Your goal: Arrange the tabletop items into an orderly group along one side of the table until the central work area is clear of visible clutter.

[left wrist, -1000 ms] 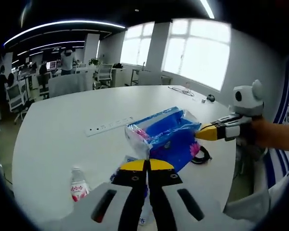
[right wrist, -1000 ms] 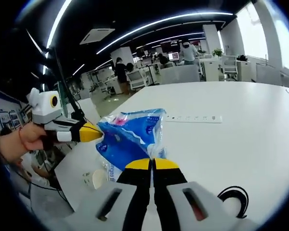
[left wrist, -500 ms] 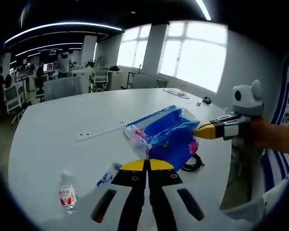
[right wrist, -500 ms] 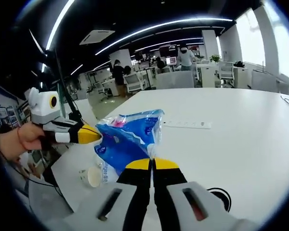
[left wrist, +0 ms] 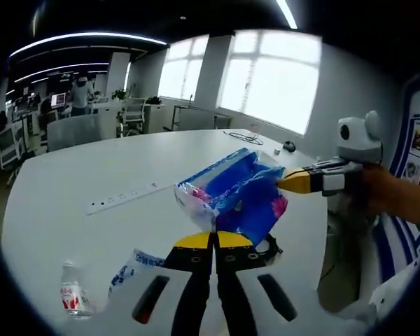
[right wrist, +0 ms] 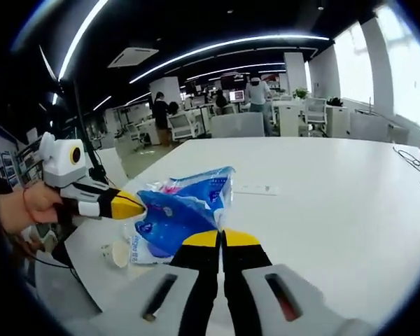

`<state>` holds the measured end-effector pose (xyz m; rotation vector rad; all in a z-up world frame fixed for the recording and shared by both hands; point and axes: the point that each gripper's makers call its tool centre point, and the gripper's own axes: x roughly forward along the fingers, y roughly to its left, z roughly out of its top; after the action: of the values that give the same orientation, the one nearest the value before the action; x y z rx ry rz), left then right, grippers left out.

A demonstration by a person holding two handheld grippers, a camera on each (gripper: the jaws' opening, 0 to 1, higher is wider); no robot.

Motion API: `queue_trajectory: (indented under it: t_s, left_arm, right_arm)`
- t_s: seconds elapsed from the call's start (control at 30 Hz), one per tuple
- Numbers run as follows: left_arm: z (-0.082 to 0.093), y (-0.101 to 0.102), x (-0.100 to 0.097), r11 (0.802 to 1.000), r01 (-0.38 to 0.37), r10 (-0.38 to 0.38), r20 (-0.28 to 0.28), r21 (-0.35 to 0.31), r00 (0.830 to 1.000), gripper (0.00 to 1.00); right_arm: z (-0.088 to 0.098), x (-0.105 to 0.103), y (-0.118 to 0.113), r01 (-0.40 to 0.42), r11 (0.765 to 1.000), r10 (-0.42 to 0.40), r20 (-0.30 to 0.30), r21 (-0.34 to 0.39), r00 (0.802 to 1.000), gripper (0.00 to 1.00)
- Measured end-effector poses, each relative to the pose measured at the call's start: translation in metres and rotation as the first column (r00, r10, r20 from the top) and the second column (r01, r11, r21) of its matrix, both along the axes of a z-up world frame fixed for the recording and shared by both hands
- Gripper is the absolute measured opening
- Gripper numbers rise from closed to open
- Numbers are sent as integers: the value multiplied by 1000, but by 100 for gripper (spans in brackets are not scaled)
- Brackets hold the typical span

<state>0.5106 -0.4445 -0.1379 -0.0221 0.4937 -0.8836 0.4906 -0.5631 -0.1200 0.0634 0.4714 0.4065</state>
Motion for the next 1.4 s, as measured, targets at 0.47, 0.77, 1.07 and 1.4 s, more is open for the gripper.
queue_trajectory:
  t_s: [0.47, 0.77, 1.07, 1.4]
  left_arm:
    - [-5, -54, 4, 998, 60, -60, -6, 4, 998, 0]
    - [-14, -78, 10, 998, 61, -61, -4, 18, 998, 0]
    - [-28, -104, 19, 997, 67, -67, -9, 33, 998, 0]
    - [-54, -127, 31, 995, 79, -77, -32, 66, 996, 0]
  right_arm:
    - [4, 1, -51, 72, 997, -72, 17, -31, 997, 0]
    - [-3, 9, -74, 93, 995, -92, 8, -48, 996, 0]
    - [-16, 17, -99, 114, 991, -114, -7, -65, 993, 0]
    - [-44, 33, -123, 127, 989, -131, -45, -73, 990, 0]
